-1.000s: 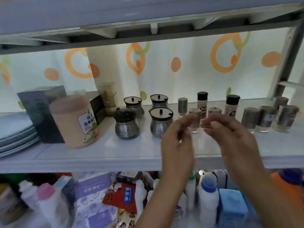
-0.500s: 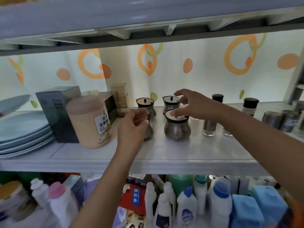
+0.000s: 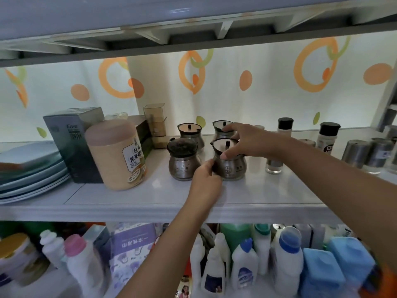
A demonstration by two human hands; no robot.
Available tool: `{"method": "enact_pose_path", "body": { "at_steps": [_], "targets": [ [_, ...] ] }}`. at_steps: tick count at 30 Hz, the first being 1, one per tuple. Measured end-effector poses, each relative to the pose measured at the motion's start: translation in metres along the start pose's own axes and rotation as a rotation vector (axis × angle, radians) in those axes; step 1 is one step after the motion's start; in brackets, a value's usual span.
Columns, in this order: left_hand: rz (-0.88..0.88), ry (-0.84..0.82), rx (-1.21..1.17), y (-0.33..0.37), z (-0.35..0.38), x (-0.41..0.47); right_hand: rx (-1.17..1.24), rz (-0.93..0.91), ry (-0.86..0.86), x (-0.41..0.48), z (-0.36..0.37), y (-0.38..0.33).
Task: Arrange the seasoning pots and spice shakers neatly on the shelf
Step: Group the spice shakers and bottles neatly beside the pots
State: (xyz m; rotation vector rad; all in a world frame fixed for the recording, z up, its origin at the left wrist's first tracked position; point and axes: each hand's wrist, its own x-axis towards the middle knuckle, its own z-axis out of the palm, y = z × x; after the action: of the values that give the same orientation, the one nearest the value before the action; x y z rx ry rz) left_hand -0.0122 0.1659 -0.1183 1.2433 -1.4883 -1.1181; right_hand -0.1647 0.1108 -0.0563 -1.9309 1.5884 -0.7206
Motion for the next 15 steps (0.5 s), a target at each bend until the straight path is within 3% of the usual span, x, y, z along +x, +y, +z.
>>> {"method": "enact_pose_path", "body": {
  "at_steps": [15],
  "targets": [
    [-0.003,0.031,-0.101,-0.010,-0.034,-0.011,0.083,-0.005,-0.042,0.017,0.016,-0.004]
  ]
}}
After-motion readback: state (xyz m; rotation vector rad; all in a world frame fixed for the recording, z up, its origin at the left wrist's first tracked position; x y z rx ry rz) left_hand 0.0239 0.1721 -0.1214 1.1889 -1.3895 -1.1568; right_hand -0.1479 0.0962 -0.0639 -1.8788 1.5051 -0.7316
